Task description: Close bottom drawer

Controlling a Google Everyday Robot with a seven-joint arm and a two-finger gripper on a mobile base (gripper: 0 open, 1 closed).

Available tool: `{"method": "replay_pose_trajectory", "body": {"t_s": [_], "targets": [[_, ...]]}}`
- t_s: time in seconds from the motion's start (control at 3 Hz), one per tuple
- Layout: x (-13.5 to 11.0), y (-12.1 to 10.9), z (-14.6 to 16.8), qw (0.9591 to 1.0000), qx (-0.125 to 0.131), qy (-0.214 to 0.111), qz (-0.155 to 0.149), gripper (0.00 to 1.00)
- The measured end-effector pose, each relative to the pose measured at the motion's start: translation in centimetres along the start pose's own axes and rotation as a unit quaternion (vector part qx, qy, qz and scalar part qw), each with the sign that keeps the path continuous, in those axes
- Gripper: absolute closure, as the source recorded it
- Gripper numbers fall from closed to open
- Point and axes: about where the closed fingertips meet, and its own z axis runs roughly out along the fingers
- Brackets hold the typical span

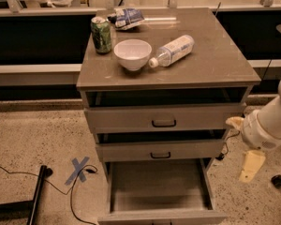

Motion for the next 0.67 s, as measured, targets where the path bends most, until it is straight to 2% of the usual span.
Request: {"method": "replay_pose_trajectory", "body": {"t_s": [0.33, 0.67], "targets": [[4.81, 0.4, 10.94, 0.9993, 0.0, -0.032, -0.018, 0.0], [4.78, 0.43, 10.81, 0.9993, 0.0, -0.032, -0.018, 0.0]]}}
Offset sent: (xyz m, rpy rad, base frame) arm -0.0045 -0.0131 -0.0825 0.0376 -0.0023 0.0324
